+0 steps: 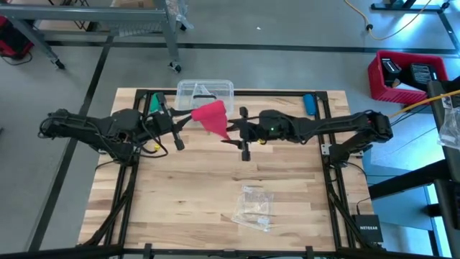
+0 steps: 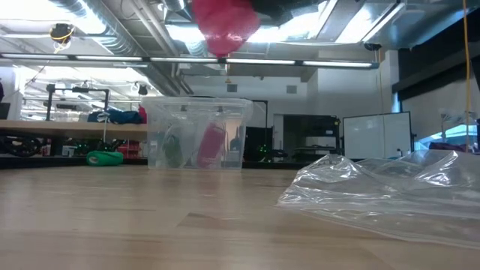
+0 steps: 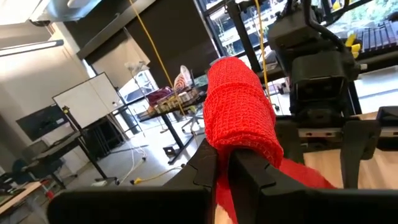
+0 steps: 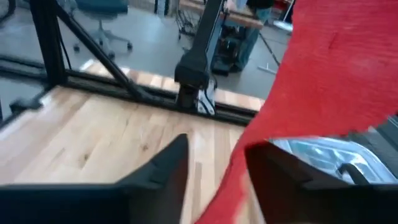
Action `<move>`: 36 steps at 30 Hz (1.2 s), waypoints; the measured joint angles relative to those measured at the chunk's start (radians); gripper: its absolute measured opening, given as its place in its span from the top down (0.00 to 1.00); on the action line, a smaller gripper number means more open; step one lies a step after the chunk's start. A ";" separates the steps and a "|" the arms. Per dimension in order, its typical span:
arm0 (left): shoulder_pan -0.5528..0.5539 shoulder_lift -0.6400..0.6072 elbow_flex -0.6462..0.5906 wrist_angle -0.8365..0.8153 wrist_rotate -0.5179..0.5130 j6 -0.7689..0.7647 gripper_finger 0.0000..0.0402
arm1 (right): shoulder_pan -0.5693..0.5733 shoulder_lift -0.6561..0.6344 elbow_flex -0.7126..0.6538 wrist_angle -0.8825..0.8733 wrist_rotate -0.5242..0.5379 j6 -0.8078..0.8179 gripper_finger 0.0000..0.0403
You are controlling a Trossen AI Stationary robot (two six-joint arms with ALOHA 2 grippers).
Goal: Roll bandage
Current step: Roll the red bandage
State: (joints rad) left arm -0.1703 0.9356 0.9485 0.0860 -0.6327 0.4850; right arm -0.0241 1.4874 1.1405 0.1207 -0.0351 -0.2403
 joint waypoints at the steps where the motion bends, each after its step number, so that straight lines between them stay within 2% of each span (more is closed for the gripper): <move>1: 0.000 -0.002 0.000 0.001 0.000 0.002 0.96 | -0.006 -0.005 0.014 -0.042 0.002 -0.006 0.56; 7: -0.009 -0.013 0.000 0.002 0.000 0.006 0.96 | -0.069 -0.041 0.091 -0.269 0.067 -0.052 0.43; 10: -0.016 -0.013 0.000 0.004 0.000 0.016 0.96 | -0.105 -0.040 0.089 -0.310 0.026 -0.039 0.42; 13: -0.020 -0.013 0.000 0.004 0.000 0.016 0.96 | -0.125 -0.014 0.090 -0.287 -0.065 -0.010 0.41; 17: -0.020 -0.013 0.000 0.004 0.000 0.016 0.96 | -0.127 0.042 0.088 -0.205 -0.080 -0.019 0.41; 22: -0.020 -0.013 0.000 0.001 0.000 0.011 0.96 | -0.128 0.066 0.089 -0.221 0.031 -0.078 0.41; 28: -0.020 -0.013 0.000 0.008 0.000 0.012 0.96 | -0.127 -0.039 0.089 -0.383 0.042 -0.080 0.41; 31: -0.020 -0.013 0.000 0.008 0.001 0.021 0.96 | -0.141 -0.061 0.089 -0.409 0.061 -0.079 0.41; 33: -0.020 -0.013 0.000 0.007 0.001 0.021 0.96 | -0.159 -0.055 0.088 -0.385 0.021 -0.060 0.41; 36: -0.025 -0.013 0.000 0.005 0.005 0.020 0.96 | -0.177 -0.017 0.051 -0.233 -0.070 -0.027 0.41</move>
State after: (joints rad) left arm -0.1956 0.9222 0.9489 0.0914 -0.6272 0.5046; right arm -0.2013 1.4701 1.1916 -0.1124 -0.1048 -0.2672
